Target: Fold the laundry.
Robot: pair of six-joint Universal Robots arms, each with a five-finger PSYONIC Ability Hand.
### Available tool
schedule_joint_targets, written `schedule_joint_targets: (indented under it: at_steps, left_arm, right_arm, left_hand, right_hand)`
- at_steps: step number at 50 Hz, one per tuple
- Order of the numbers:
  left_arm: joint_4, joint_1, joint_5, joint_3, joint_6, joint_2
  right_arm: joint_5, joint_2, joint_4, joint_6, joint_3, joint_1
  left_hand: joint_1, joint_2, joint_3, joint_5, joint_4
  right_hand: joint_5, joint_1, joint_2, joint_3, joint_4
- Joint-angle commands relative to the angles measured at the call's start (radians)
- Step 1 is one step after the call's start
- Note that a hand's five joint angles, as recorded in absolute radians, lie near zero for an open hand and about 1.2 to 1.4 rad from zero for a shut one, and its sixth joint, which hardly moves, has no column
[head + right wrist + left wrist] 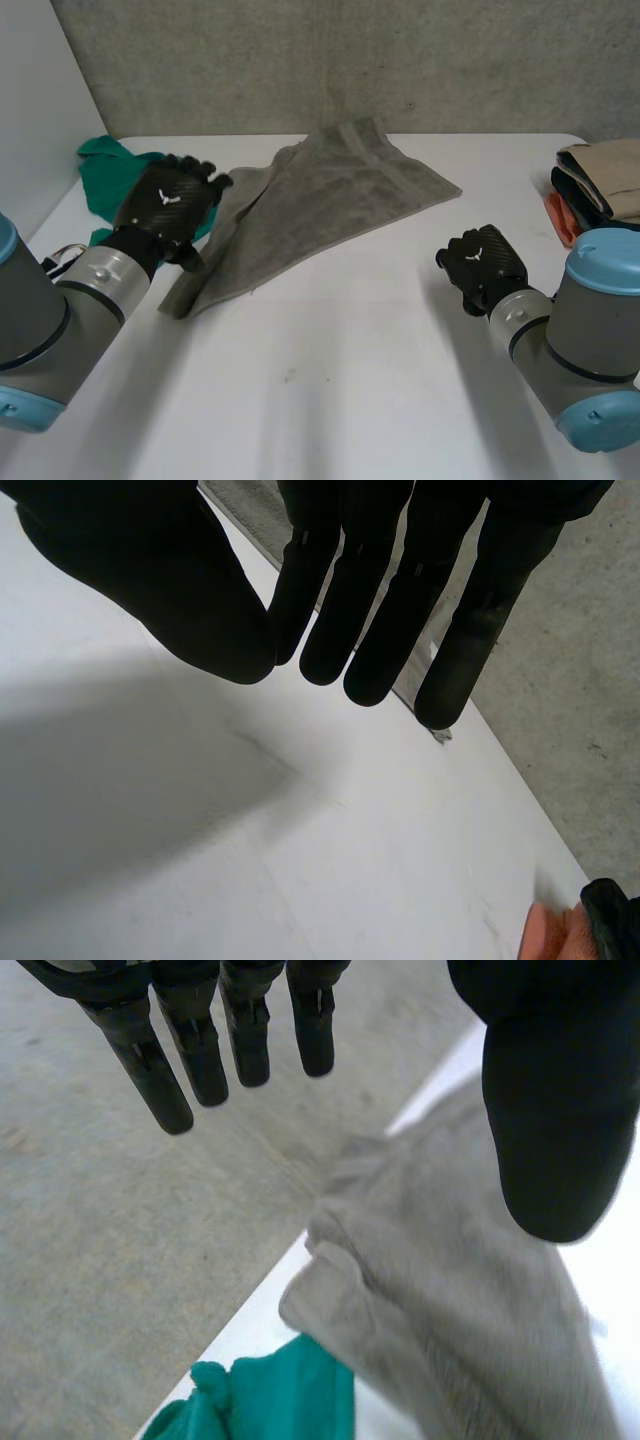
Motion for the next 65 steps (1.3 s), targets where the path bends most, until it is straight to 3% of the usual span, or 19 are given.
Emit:
schedule_joint_targets:
  at_steps: [1,3,5,19,36,45,55,57,61,65]
  left_arm:
    - [-0.016,0.056,0.03,-0.071,0.281,-0.037]
    - [-0.016,0.051,0.027,-0.093,0.304,-0.037]
    - [-0.015,0.048,0.027,-0.122,0.306,-0.035]
    - [-0.01,0.058,-0.017,-0.134,0.24,-0.127]
    - [0.021,0.061,-0.095,0.017,0.232,-0.314]
    - [0.093,0.061,-0.097,0.076,0.235,-0.363]
    - [0.096,0.061,-0.1,0.143,0.24,-0.423]
    - [0.096,0.061,-0.1,0.145,0.24,-0.428]
    - [0.096,0.061,-0.1,0.143,0.237,-0.429]
    - [0.093,0.048,-0.111,0.129,0.238,-0.402]
  right_arm:
    - [0.013,0.002,-0.008,0.005,-0.003,-0.013]
    - [0.02,0.002,-0.008,0.005,-0.005,-0.013]
    - [0.02,0.002,-0.008,0.008,-0.007,-0.011]
    - [0.014,-0.035,0.004,0.179,-0.016,-0.013]
    - [0.014,-0.043,0.004,0.176,-0.008,-0.014]
    - [0.014,-0.043,0.004,0.171,-0.003,-0.013]
    - [0.016,-0.041,0.004,0.17,-0.003,-0.014]
    - [0.017,-0.041,0.002,0.17,-0.005,-0.014]
    - [0.02,-0.041,0.001,0.174,-0.011,-0.014]
    - [0.022,-0.043,0.001,0.182,-0.028,-0.019]
  left_hand:
    - [0.178,0.179,0.183,0.176,0.182]
    - [0.181,0.182,0.187,0.18,0.185]
    - [0.181,0.182,0.187,0.18,0.185]
    - [0.225,0.226,0.231,0.224,0.229]
    - [0.222,0.223,0.228,0.221,0.227]
    - [0.401,0.402,0.407,0.4,0.405]
    - [0.422,0.423,0.427,0.42,0.426]
    - [0.483,0.484,0.489,0.482,0.487]
    - [1.069,1.07,1.075,1.068,1.073]
    - [1.07,1.071,1.076,1.069,1.075]
  right_hand:
    - [-0.509,-0.24,-0.48,-0.497,-0.505]
    - [-0.905,-0.636,-0.876,-0.893,-0.902]
    - [-0.931,-0.662,-0.902,-0.919,-0.927]
    - [-0.919,-0.65,-0.89,-0.907,-0.916]
    - [-0.919,-0.65,-0.89,-0.907,-0.916]
    - [-0.919,-0.65,-0.89,-0.907,-0.916]
    - [-0.919,-0.65,-0.89,-0.907,-0.916]
    - [-0.919,-0.65,-0.89,-0.907,-0.916]
    - [-0.919,-0.65,-0.89,-0.907,-0.916]
    - [-0.922,-0.653,-0.893,-0.91,-0.919]
